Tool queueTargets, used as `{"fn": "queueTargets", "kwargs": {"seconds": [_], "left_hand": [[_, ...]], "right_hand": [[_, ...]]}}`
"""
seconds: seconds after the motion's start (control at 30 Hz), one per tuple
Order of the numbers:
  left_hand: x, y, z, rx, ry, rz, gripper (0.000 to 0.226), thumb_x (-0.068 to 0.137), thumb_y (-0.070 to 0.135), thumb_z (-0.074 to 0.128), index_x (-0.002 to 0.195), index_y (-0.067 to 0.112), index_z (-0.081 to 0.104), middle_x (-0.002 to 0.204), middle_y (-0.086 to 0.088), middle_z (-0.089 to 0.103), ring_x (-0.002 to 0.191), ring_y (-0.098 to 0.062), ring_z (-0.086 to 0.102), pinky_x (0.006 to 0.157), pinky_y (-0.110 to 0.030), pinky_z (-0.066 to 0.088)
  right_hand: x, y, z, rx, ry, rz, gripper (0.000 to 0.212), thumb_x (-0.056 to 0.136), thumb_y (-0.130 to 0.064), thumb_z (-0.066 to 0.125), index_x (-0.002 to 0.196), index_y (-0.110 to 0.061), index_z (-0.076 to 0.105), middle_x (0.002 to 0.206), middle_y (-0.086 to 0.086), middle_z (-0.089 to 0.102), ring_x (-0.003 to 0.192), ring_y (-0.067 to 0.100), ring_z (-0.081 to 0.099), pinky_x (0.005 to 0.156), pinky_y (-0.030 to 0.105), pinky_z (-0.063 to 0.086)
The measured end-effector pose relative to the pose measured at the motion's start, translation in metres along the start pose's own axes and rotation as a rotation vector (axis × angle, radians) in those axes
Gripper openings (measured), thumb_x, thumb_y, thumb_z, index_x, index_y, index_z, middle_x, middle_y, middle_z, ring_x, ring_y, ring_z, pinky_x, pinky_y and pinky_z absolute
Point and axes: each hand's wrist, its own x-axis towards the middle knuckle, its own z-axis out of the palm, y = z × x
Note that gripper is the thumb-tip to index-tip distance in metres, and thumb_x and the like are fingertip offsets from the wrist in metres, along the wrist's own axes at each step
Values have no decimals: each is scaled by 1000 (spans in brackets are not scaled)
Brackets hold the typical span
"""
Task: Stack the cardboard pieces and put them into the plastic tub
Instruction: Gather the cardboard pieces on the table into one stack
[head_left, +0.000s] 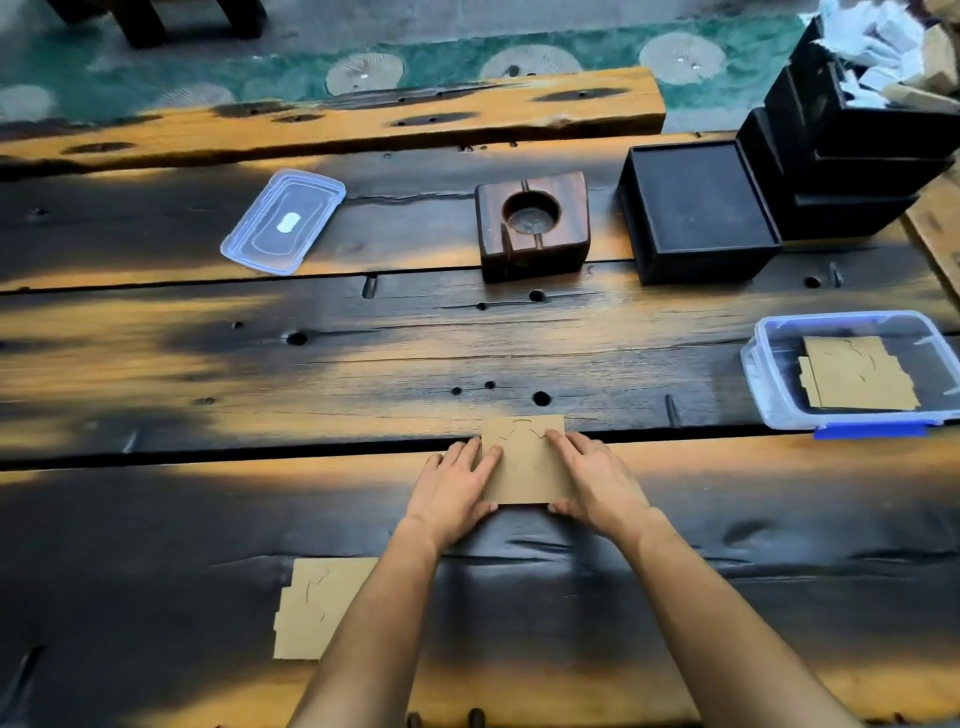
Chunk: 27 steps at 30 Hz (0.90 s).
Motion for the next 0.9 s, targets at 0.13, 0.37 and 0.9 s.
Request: {"fn": "queueTargets", "kwargs": {"seconds": [0.13,0.37,0.9], "left_hand": [[-18,-12,1,17,2,-5,82,98,53,58,162,24,16,169,-12,24,154,-31,25,118,-45,29],[-54,-34,7,4,47,-1,82,96,52,62,161,23,21,164,-9,31,149,-30,31,115,-45,34],[-128,-110,33,-36,48,1,82,97,50,60,162,23,18,167,-7,27,151,-28,28,115,-42,34]], "right_hand": [[-7,-20,8,-9,5,0,110,76,-44,87,161,-21,21,157,9,40,139,32,45,115,39,40],[-20,-56,18,-48,19,-13,109,75,-46,86,160,-19,23,157,8,42,135,33,51,112,38,43],[-35,-151,56,-91,12,-6,107,75,-54,82,159,-24,23,157,3,45,125,36,61,96,41,53]]}}
